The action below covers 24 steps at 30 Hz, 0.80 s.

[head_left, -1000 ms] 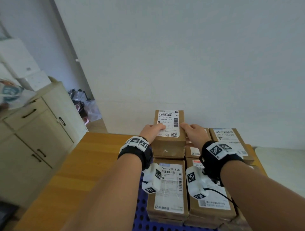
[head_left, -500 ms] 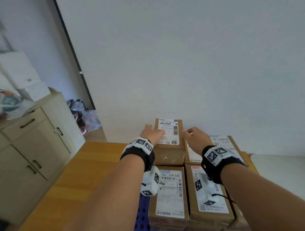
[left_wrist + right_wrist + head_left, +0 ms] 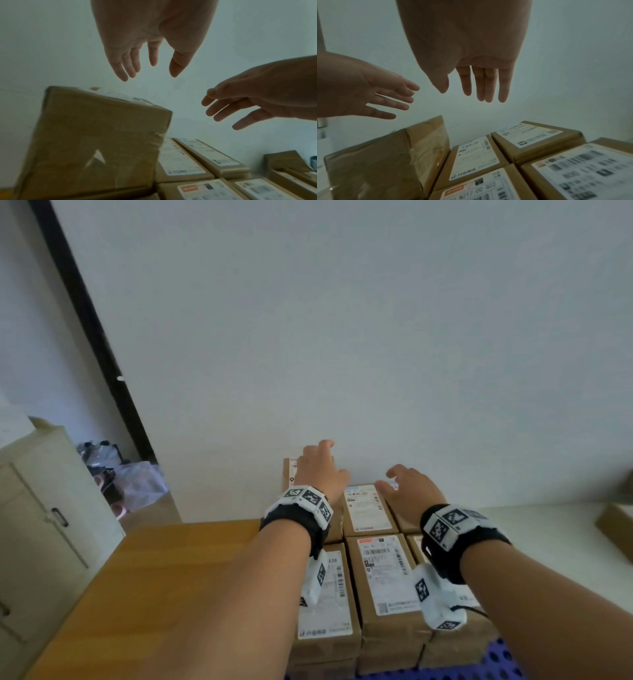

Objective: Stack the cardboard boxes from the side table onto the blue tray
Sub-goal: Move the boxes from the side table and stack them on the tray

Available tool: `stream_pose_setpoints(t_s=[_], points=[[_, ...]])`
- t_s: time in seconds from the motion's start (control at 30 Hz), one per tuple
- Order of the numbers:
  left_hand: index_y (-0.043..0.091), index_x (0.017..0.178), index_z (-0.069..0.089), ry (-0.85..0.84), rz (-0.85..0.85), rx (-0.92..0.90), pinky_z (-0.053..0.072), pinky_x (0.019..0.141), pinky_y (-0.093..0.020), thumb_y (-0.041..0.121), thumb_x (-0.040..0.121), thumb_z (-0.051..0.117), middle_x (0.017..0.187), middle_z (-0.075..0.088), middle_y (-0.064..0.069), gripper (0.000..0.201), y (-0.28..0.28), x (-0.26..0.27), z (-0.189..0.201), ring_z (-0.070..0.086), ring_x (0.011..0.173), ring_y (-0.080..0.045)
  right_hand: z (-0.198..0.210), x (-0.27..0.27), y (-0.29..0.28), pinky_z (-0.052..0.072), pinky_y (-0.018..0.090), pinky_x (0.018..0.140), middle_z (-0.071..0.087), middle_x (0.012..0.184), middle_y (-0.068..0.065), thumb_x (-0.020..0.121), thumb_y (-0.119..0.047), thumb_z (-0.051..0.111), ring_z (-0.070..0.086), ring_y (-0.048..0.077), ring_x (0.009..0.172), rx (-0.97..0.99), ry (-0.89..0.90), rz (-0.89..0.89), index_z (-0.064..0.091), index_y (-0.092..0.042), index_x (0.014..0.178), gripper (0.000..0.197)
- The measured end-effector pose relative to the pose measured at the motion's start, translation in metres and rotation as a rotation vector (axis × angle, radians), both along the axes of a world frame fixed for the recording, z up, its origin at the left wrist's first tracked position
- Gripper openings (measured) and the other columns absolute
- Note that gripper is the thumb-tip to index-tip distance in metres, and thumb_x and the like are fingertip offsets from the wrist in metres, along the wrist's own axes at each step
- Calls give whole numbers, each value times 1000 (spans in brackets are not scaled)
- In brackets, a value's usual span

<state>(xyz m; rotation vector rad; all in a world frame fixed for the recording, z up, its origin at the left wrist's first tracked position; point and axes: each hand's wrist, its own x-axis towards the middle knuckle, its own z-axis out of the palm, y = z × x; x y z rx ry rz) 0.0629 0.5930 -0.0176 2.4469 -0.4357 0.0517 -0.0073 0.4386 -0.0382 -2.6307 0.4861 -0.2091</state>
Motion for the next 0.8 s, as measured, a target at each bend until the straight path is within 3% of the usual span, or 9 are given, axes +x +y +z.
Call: stream_pose_setpoints(t_s=[0.17, 0.4, 0.8], points=[[22, 144, 38, -7, -130, 43, 42, 103, -40, 23, 91, 56, 145, 39, -9, 56, -38, -22, -3, 39, 132, -29, 2, -35, -23, 47, 35, 92, 59, 131, 6, 97, -45, 47, 58, 23, 115, 42, -28, -108, 51, -16, 132, 46], [24, 140, 44, 19, -314, 117, 40, 105, -40, 26, 94, 53, 139, 45, -8, 47, -103, -59, -14, 37, 132, -28, -2, -89, -70, 47, 33, 91, 60, 128, 4, 98, -43, 47, 58, 21, 112, 50, -27, -239, 53, -17, 131, 42], [24, 140, 45, 71, -467, 168, 41, 102, -41, 28, 95, 50, 139, 45, -8, 46, -249, -132, -33, 37, 132, -28, -17, -172, -192, 46, 33, 90, 62, 125, 6, 96, -41, 51, 59, 24, 111, 45, 1, -395, 57, -16, 125, 40]])
